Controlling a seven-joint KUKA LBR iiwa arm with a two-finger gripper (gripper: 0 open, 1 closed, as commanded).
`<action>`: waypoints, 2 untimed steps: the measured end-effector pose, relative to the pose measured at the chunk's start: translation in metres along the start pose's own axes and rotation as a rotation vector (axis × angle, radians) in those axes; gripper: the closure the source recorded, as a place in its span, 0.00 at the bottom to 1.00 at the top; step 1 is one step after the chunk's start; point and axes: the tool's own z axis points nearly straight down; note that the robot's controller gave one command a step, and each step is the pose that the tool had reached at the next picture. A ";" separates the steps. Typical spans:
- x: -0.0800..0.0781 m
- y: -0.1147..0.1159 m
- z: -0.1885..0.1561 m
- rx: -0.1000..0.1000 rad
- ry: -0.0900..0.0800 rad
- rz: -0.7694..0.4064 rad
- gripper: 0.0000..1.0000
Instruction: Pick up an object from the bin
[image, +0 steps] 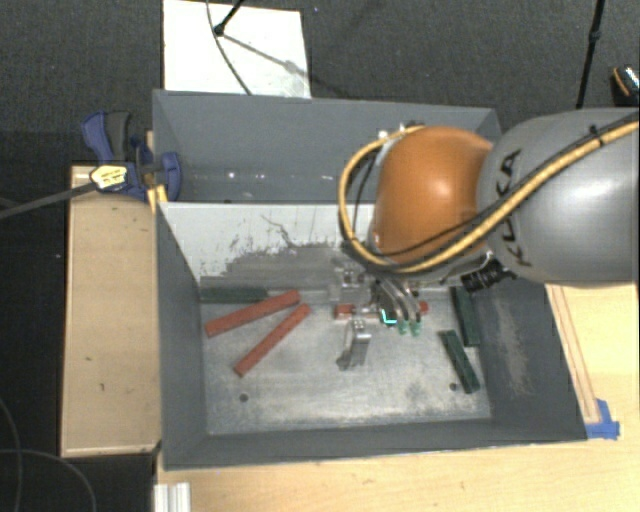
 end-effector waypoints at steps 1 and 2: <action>-0.028 0.033 0.126 -0.001 -0.002 0.159 0.00; -0.048 0.098 0.121 -0.004 -0.011 0.048 0.00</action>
Offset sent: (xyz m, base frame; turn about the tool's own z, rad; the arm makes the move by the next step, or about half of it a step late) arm 0.0278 0.0319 -0.1226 0.1600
